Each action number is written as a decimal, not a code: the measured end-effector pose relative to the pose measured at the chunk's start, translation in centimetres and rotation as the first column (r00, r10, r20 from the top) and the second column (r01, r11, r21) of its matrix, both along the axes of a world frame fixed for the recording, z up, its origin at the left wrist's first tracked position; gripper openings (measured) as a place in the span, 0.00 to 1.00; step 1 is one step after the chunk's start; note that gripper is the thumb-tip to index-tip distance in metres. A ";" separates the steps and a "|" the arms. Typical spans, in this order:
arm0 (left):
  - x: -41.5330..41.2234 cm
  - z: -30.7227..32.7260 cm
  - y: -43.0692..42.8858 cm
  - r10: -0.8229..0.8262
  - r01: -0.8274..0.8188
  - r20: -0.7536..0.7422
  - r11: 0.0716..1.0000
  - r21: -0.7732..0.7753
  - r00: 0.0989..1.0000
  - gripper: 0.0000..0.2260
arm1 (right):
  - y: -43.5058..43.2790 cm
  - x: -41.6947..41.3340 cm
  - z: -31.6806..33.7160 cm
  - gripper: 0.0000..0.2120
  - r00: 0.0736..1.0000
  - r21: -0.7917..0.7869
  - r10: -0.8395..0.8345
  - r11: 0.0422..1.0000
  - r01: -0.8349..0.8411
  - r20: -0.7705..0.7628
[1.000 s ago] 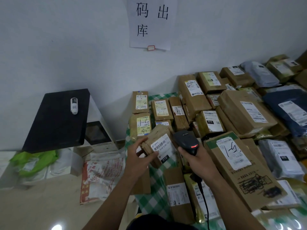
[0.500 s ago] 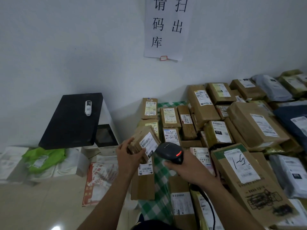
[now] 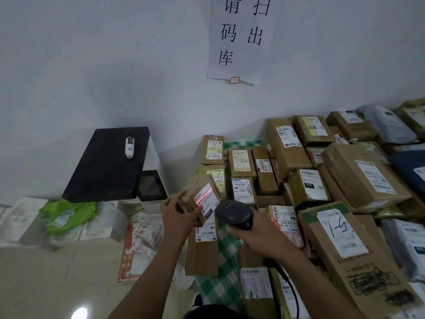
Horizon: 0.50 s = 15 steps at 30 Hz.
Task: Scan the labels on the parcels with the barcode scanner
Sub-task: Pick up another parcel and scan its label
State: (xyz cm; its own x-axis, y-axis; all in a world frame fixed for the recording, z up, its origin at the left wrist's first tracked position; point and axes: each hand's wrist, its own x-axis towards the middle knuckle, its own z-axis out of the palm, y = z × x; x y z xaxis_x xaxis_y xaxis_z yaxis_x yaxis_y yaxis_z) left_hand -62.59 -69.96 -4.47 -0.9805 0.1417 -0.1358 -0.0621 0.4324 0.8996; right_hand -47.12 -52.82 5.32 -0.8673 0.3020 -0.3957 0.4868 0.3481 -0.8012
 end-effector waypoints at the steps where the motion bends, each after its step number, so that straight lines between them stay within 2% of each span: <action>1: 0.0 0.0 0.0 0.000 0.000 -0.001 1.000 -0.001 1.000 0.32 | 0.0 0.0 0.1 0.25 1.000 -0.008 0.000 1.000 0.000 -0.004; 6: 0.1 0.4 0.0 0.002 -0.002 0.019 1.000 0.006 1.000 0.31 | 0.2 -0.1 0.4 0.26 1.000 -0.029 0.004 1.000 -0.004 0.011; 15: -0.7 0.5 0.6 0.002 -0.002 0.021 1.000 0.007 1.000 0.32 | 1.4 -1.1 0.9 0.21 0.999 -0.066 -0.011 0.998 0.008 -0.038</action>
State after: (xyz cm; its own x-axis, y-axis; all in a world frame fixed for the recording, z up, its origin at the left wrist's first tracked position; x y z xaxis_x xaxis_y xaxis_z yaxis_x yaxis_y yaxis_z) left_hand -63.29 -69.35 -3.95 -0.9777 0.1409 -0.1556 -0.0821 0.4257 0.9011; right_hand -48.26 -51.37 6.19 -0.8796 0.2846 -0.3811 0.4579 0.2896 -0.8405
